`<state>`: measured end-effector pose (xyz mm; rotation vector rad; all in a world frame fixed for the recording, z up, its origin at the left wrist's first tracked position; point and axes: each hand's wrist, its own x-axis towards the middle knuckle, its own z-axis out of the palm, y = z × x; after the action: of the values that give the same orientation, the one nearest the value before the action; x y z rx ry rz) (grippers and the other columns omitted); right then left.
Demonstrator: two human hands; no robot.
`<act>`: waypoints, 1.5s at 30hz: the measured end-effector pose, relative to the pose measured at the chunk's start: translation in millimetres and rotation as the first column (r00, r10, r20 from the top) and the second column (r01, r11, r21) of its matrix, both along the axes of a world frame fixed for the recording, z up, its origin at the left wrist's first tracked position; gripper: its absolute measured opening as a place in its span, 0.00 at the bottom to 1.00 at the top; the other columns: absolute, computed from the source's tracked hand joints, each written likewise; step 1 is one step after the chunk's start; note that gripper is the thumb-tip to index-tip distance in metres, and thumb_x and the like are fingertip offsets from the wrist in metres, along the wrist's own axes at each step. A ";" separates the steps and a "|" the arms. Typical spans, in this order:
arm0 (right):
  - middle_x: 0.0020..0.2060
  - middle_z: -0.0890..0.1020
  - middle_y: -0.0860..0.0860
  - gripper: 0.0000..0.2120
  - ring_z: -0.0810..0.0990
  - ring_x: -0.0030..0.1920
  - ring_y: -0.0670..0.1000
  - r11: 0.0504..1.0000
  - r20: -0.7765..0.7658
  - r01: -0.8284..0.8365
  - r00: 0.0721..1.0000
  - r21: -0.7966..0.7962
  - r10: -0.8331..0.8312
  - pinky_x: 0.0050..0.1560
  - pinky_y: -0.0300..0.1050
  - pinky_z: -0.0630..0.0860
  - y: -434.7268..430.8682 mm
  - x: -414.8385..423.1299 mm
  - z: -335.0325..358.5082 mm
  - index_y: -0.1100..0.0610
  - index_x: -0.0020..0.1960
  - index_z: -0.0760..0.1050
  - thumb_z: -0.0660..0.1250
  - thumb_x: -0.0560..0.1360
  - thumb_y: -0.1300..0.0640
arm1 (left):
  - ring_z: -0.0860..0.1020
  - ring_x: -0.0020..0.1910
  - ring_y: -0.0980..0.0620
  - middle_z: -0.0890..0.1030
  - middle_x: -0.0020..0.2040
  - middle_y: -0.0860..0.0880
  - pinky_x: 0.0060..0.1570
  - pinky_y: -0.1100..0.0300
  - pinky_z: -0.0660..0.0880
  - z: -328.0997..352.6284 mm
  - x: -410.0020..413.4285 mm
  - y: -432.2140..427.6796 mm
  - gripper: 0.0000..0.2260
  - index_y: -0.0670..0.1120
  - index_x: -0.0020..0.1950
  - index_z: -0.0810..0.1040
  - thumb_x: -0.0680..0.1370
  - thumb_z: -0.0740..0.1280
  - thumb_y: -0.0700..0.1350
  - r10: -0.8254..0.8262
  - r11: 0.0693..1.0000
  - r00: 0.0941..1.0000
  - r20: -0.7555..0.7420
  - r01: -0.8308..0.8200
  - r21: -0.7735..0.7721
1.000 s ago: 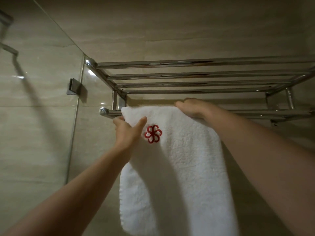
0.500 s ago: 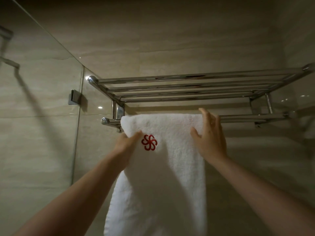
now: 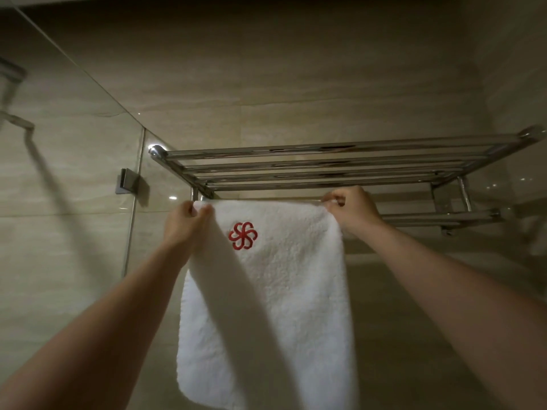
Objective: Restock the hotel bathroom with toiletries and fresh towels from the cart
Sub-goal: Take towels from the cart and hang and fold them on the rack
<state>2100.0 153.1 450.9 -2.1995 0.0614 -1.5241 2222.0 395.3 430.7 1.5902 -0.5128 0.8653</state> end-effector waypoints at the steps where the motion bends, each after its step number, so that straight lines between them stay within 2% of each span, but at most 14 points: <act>1: 0.49 0.82 0.51 0.07 0.78 0.50 0.49 1.000 -0.013 0.012 1.000 0.012 -0.012 0.48 0.41 0.72 -0.5 5.5 1.8 0.55 0.51 0.80 0.63 0.77 0.60 | 0.76 0.47 0.40 0.76 0.45 0.40 0.49 0.48 0.74 3.6 2.4 -1.1 0.13 0.40 0.50 0.74 0.78 0.61 0.50 0.090 0.993 0.996 0.012 -0.091 0.069; 5: 0.48 0.81 0.51 0.08 0.78 0.51 0.53 0.988 -0.013 0.150 0.989 0.030 -0.149 0.57 0.52 0.74 3.0 24.3 0.9 0.54 0.48 0.80 0.61 0.78 0.60 | 0.74 0.55 0.41 0.76 0.53 0.39 0.63 0.49 0.65 11.4 14.9 -7.2 0.15 0.42 0.58 0.71 0.80 0.54 0.50 0.319 0.907 0.948 0.019 -0.311 0.283; 10: 0.49 0.80 0.54 0.08 0.77 0.52 0.55 0.955 -0.025 0.297 0.955 -0.005 -0.297 0.57 0.52 0.72 0.9 32.0 6.9 0.57 0.49 0.78 0.61 0.78 0.59 | 0.69 0.62 0.42 0.77 0.58 0.40 0.69 0.47 0.57 22.6 27.6 -15.8 0.13 0.42 0.56 0.75 0.80 0.53 0.46 0.484 0.777 0.867 0.116 -0.487 0.398; 15: 0.42 0.77 0.54 0.23 0.75 0.49 0.56 0.903 -0.088 0.393 0.907 -0.170 -0.411 0.59 0.54 0.66 1.4 33.7 1.1 0.59 0.47 0.77 0.50 0.81 0.45 | 0.66 0.64 0.40 0.70 0.63 0.39 0.67 0.46 0.60 24.1 28.2 -26.3 0.19 0.40 0.64 0.68 0.80 0.55 0.52 0.450 0.819 0.890 0.069 -0.442 0.365; 19: 0.48 0.79 0.56 0.31 0.76 0.49 0.56 0.808 -0.047 0.510 0.837 -0.295 -0.545 0.61 0.57 0.65 1.8 39.5 -7.9 0.60 0.46 0.80 0.44 0.80 0.42 | 0.68 0.63 0.44 0.73 0.60 0.43 0.69 0.49 0.57 -4.9 19.5 -55.1 0.22 0.45 0.59 0.70 0.80 0.46 0.57 0.321 0.787 0.870 0.375 -0.465 0.404; 24: 0.39 0.77 0.50 0.35 0.72 0.39 0.51 0.790 0.164 0.502 0.864 -0.352 -0.476 0.52 0.49 0.63 -5.2 37.0 -30.9 0.54 0.45 0.77 0.33 0.73 0.41 | 0.69 0.52 0.49 0.73 0.49 0.50 0.61 0.55 0.59 -23.9 14.4 -66.5 0.25 0.49 0.51 0.69 0.73 0.37 0.59 0.258 0.750 0.772 0.581 -0.540 0.383; 28: 0.29 0.74 0.49 0.27 0.73 0.33 0.52 0.814 0.082 0.465 0.880 -0.349 -0.468 0.54 0.49 0.67 -7.7 33.8 -22.5 0.53 0.34 0.71 0.42 0.79 0.44 | 0.72 0.52 0.48 0.76 0.49 0.48 0.60 0.53 0.61 -17.1 11.9 -67.8 0.29 0.48 0.50 0.71 0.72 0.36 0.60 0.312 0.722 0.775 0.550 -0.570 0.392; 31: 0.26 0.70 0.50 0.25 0.71 0.31 0.53 0.827 0.010 0.449 0.881 -0.338 -0.474 0.44 0.46 0.68 -8.9 33.6 -11.1 0.55 0.29 0.67 0.46 0.80 0.48 | 0.75 0.53 0.47 0.80 0.50 0.47 0.60 0.52 0.62 -8.9 8.8 -70.2 0.29 0.48 0.49 0.75 0.75 0.39 0.61 0.336 0.682 0.791 0.512 -0.579 0.446; 35: 0.30 0.73 0.51 0.27 0.72 0.33 0.51 0.852 -0.209 0.354 0.866 -0.384 -0.454 0.45 0.47 0.68 -10.6 24.8 3.0 0.55 0.32 0.68 0.44 0.81 0.44 | 0.77 0.49 0.46 0.81 0.48 0.45 0.60 0.51 0.64 -1.5 8.3 -69.9 0.27 0.47 0.46 0.76 0.77 0.46 0.65 0.316 0.668 0.816 0.484 -0.554 0.497; 37: 0.46 0.80 0.56 0.28 0.77 0.47 0.54 0.895 -0.351 0.266 0.850 -0.358 -0.393 0.53 0.49 0.70 -10.9 19.4 10.0 0.56 0.44 0.76 0.43 0.80 0.41 | 0.77 0.45 0.47 0.81 0.44 0.47 0.59 0.51 0.64 0.0 7.8 -69.6 0.30 0.48 0.42 0.75 0.74 0.45 0.70 0.310 0.662 0.822 0.478 -0.547 0.512; 39: 0.64 0.75 0.58 0.30 0.72 0.64 0.57 0.938 -0.479 0.210 0.816 -0.277 -0.324 0.64 0.54 0.65 -10.2 15.2 15.5 0.58 0.57 0.76 0.44 0.80 0.38 | 0.77 0.44 0.48 0.81 0.42 0.48 0.59 0.50 0.64 0.5 6.5 -69.4 0.30 0.50 0.40 0.74 0.72 0.45 0.72 0.311 0.654 0.824 0.474 -0.547 0.522; 40: 0.67 0.72 0.58 0.30 0.70 0.67 0.57 0.950 -0.516 0.195 0.804 -0.243 -0.297 0.66 0.55 0.63 -10.0 14.2 17.1 0.58 0.57 0.76 0.45 0.80 0.38 | 0.77 0.44 0.48 0.81 0.42 0.48 0.59 0.50 0.64 0.7 5.9 -69.8 0.29 0.50 0.40 0.73 0.72 0.45 0.72 0.310 0.655 0.827 0.469 -0.543 0.525; 42: 0.68 0.71 0.58 0.29 0.69 0.68 0.57 0.955 -0.520 0.201 0.804 -0.218 -0.288 0.66 0.54 0.63 -9.2 14.0 17.1 0.58 0.60 0.74 0.46 0.80 0.38 | 0.77 0.44 0.47 0.81 0.43 0.48 0.59 0.50 0.64 0.2 4.7 -70.5 0.31 0.49 0.41 0.74 0.71 0.45 0.72 0.317 0.661 0.827 0.465 -0.544 0.517; 45: 0.60 0.77 0.58 0.28 0.74 0.61 0.57 0.911 -0.344 0.319 0.851 -0.260 -0.396 0.57 0.50 0.68 -9.3 14.6 10.6 0.57 0.62 0.72 0.45 0.80 0.39 | 0.77 0.48 0.47 0.81 0.46 0.47 0.60 0.50 0.63 -3.8 4.0 -71.3 0.35 0.49 0.44 0.76 0.69 0.42 0.74 0.342 0.678 0.828 0.444 -0.545 0.494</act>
<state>2114.6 143.7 461.5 -2.7471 0.4996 -1.2807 2226.0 323.9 426.9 2.2442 -0.6827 1.4600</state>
